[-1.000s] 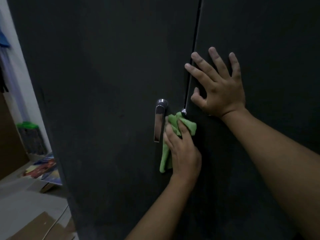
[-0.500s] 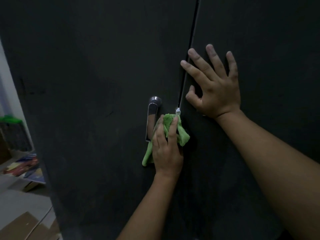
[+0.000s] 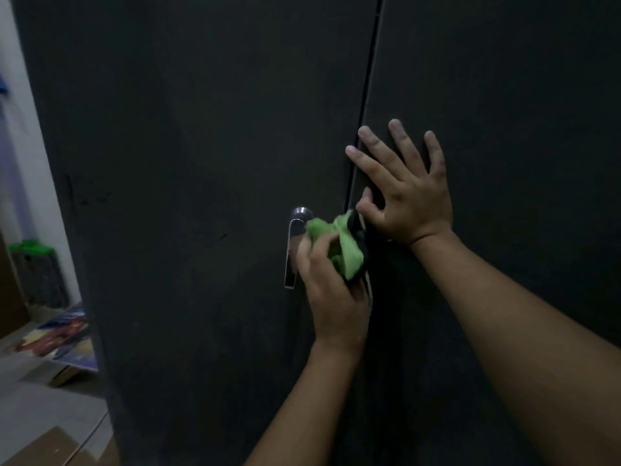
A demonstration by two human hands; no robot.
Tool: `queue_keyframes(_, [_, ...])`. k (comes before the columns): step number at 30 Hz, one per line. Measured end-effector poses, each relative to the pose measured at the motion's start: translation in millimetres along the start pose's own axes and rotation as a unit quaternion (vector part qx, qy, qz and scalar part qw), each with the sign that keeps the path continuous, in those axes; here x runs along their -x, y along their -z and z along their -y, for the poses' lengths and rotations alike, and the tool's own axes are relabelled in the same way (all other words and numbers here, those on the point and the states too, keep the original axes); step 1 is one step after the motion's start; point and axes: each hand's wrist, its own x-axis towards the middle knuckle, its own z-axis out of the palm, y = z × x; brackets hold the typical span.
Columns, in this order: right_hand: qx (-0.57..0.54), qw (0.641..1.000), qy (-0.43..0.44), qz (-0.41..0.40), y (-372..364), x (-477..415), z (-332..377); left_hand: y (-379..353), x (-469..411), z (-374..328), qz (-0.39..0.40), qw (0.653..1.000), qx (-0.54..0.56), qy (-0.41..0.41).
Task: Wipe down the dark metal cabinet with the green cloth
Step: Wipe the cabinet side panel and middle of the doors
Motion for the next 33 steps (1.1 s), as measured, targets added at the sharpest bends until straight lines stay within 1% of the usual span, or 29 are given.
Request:
queue_keyframes(2, [0.003, 1.000, 0.005, 0.009, -1.2, 0.9, -1.9, -11.6, -29.0, -1.8, -0.004, 0.999, -0.035, -0.034])
queue_keyframes(4, [0.003, 1.000, 0.008, 0.006, -2.1, 1.5, -3.0, -20.2, -39.8, 6.1, 0.019, 0.996, -0.072, -0.046])
queue_keyframes(8, [-0.023, 1.000, 0.005, -0.020, -3.3, 3.7, -4.2, -17.9, -15.8, 26.7, 0.008, 0.990, -0.134, -0.045])
queue_keyframes(10, [-0.022, 0.999, 0.008, -0.024, -3.6, 4.3, -3.9, -11.7, -1.7, 33.7, 0.016, 0.985, -0.166, -0.044])
queue_keyframes(14, [-0.034, 0.999, 0.003, -0.016, -2.8, 3.2, -2.1, -0.2, 14.4, 43.9, 0.079, 0.976, -0.202, -0.015])
queue_keyframes(16, [-0.032, 0.999, 0.002, -0.017, -1.8, 3.6, -1.4, 10.4, 28.6, 51.3, 0.134, 0.967, -0.216, -0.002])
queue_keyframes(20, [-0.049, 0.999, -0.002, -0.004, 2.1, 2.9, -0.8, 39.0, 69.3, 68.5, 0.243, 0.937, -0.250, 0.027])
queue_keyframes(23, [-0.071, 0.996, -0.019, 0.040, 8.1, 5.2, 2.5, 68.2, 85.3, 73.5, 0.278, 0.927, -0.234, 0.094])
queue_keyframes(24, [-0.078, 0.995, -0.027, 0.058, 11.0, 7.5, 5.4, 80.2, 86.3, 73.5, 0.278, 0.927, -0.218, 0.122])
queue_keyframes(25, [-0.083, 0.993, -0.034, 0.076, 14.0, 10.8, 9.1, 92.6, 84.9, 74.2, 0.260, 0.932, -0.204, 0.147])
queue_keyframes(28, [-0.099, 0.987, -0.061, 0.116, 22.1, 21.9, 23.6, 131.5, 63.4, 72.7, 0.163, 0.952, -0.181, 0.187])
queue_keyframes(29, [-0.104, 0.985, -0.078, 0.117, 25.1, 22.0, 28.3, 143.0, 49.8, 70.3, 0.131, 0.959, -0.175, 0.182])
queue_keyframes(31, [-0.115, 0.981, -0.124, 0.097, 32.5, 11.5, 39.6, 160.6, 14.7, 59.3, 0.076, 0.973, -0.167, 0.141])
queue_keyframes(33, [-0.148, 0.976, -0.148, 0.068, 39.0, -8.7, 57.4, 170.1, -29.2, 45.2, 0.042, 0.981, -0.161, 0.097])
